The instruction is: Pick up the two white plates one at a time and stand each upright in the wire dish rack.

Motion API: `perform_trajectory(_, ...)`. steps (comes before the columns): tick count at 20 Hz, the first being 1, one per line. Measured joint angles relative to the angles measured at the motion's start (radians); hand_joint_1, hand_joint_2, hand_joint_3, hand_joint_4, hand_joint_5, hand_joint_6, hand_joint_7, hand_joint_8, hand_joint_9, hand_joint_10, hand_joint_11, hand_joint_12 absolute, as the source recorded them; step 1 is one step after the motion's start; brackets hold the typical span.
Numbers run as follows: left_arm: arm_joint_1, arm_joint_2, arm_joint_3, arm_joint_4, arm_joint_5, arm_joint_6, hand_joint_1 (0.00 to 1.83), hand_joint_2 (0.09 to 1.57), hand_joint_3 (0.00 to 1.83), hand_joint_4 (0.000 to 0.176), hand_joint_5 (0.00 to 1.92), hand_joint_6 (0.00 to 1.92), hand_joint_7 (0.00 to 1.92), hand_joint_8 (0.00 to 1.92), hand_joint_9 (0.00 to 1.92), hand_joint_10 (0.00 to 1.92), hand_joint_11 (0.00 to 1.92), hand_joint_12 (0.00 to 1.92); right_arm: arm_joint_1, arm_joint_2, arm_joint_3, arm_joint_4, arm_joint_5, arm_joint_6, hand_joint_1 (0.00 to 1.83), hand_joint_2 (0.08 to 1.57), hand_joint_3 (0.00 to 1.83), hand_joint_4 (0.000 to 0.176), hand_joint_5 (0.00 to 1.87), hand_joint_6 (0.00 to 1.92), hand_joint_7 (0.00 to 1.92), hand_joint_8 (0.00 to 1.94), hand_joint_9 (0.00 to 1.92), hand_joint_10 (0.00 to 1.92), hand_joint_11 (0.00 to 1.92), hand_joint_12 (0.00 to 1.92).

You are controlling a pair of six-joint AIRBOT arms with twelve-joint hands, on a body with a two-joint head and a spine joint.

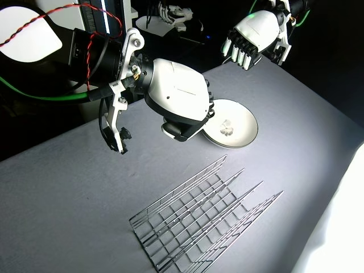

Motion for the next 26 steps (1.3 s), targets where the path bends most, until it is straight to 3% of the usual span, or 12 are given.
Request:
perform_trajectory(1, 0.0, 0.0, 0.007, 0.002, 0.002, 0.011, 0.0, 1.21, 0.05, 0.0, 0.0, 0.0, 0.0, 0.0, 0.0, 0.0, 0.0, 0.0, 0.0, 0.002, 0.0, -0.005, -0.003, -0.001, 0.0, 1.22, 0.03, 0.0, 0.0, 0.0, 0.0, 0.0, 0.0, 0.0, 0.0, 0.0)
perform_trajectory(2, 0.0, 0.0, 0.018, 0.006, 0.005, 0.011, 0.0, 1.22, 0.03, 0.0, 0.01, 0.0, 0.0, 0.0, 0.0, 0.0, 0.0, 0.0, 0.0, 0.001, 0.003, -0.003, -0.007, 0.0, 0.0, 1.23, 0.02, 0.0, 0.0, 0.0, 0.0, 0.0, 0.0, 0.0, 0.0, 0.0)
perform_trajectory(8, -0.002, -0.001, 0.025, -0.019, 0.002, 0.023, 0.0, 1.21, 0.02, 0.0, 0.03, 0.01, 0.0, 0.0, 0.0, 0.0, 0.0, 0.0, 0.0, 0.001, 0.004, -0.005, -0.008, 0.0, 0.0, 1.21, 0.01, 0.0, 0.0, 0.0, 0.0, 0.0, 0.0, 0.0, 0.0, 0.0)
perform_trajectory(15, -0.002, -0.026, 0.039, 0.08, 0.015, 0.049, 0.0, 1.2, 0.01, 0.0, 0.04, 0.01, 0.0, 0.0, 0.0, 0.0, 0.0, 0.0, -0.001, 0.014, 0.004, -0.009, -0.012, 0.0, 0.0, 1.2, 0.0, 0.0, 0.0, 0.0, 0.0, 0.0, 0.0, 0.0, 0.0, 0.0)
perform_trajectory(16, -0.002, -0.026, 0.039, 0.106, 0.019, 0.053, 0.0, 1.2, 0.01, 0.0, 0.05, 0.01, 0.01, 0.0, 0.0, 0.0, 0.0, 0.0, -0.001, 0.016, 0.004, -0.011, -0.014, 0.0, 0.1, 1.21, 0.01, 0.0, 0.0, 0.0, 0.0, 0.0, 0.0, 0.0, 0.0, 0.0)
perform_trajectory(18, 0.009, -0.04, 0.058, 0.144, 0.023, 0.063, 0.0, 1.2, 0.01, 0.0, 0.05, 0.01, 0.0, 0.0, 0.0, 0.0, 0.0, 0.0, -0.001, 0.016, 0.004, -0.01, -0.014, 0.0, 0.5, 1.18, 0.0, 0.0, 0.0, 0.0, 0.0, 0.0, 0.0, 0.0, 0.0, 0.0)
perform_trajectory(19, 0.025, -0.06, 0.077, 0.148, 0.023, 0.069, 0.0, 1.2, 0.01, 0.0, 0.06, 0.01, 0.01, 0.0, 0.0, 0.0, 0.0, 0.0, -0.001, 0.016, 0.004, -0.01, -0.012, 0.002, 0.77, 1.11, 0.0, 0.0, 0.0, 0.0, 0.0, 0.0, 0.0, 0.0, 0.0, 0.0)
perform_trajectory(20, 0.046, -0.088, 0.111, 0.148, 0.025, 0.083, 0.0, 1.2, 0.01, 0.0, 0.05, 0.01, 0.01, 0.0, 0.0, 0.0, 0.0, 0.0, -0.001, 0.014, 0.004, -0.01, -0.009, 0.003, 0.93, 1.01, 0.0, 0.0, 0.0, 0.0, 0.0, 0.0, 0.0, 0.0, 0.01, 0.01)
perform_trajectory(21, 0.056, -0.119, 0.15, 0.16, 0.027, 0.085, 0.0, 1.2, 0.01, 0.0, 0.05, 0.01, 0.0, 0.0, 0.0, 0.0, 0.0, 0.0, -0.001, 0.014, 0.004, -0.011, -0.005, 0.002, 1.02, 0.98, 0.0, 0.0, 0.0, 0.0, 0.0, 0.0, 0.0, 0.0, 0.04, 0.03)
perform_trajectory(22, 0.076, -0.168, 0.229, 0.155, 0.037, 0.09, 0.0, 1.2, 0.0, 0.0, 0.07, 0.01, 0.02, 0.01, 0.0, 0.0, 0.0, 0.0, -0.001, 0.014, 0.004, -0.01, -0.005, 0.002, 1.13, 0.89, 0.0, 0.0, 0.03, 0.02, 0.0, 0.0, 0.01, 0.01, 0.0, 0.4)
perform_trajectory(23, 0.077, -0.186, 0.256, 0.156, 0.042, 0.092, 0.0, 1.2, 0.0, 0.0, 0.06, 0.01, 0.01, 0.0, 0.0, 0.0, 0.0, 0.0, -0.001, 0.015, 0.004, -0.01, -0.005, 0.002, 1.15, 0.86, 0.0, 0.0, 0.06, 0.02, 0.02, 0.0, 0.03, 0.01, 0.0, 0.52)
perform_trajectory(26, 0.089, -0.243, 0.342, 0.157, 0.05, 0.101, 0.0, 1.2, 0.0, 0.0, 0.06, 0.01, 0.0, 0.0, 0.0, 0.0, 0.0, 0.0, -0.001, 0.016, 0.004, -0.01, -0.004, 0.002, 1.15, 0.86, 0.0, 0.0, 0.1, 0.02, 0.05, 0.01, 0.04, 0.01, 0.0, 0.58)
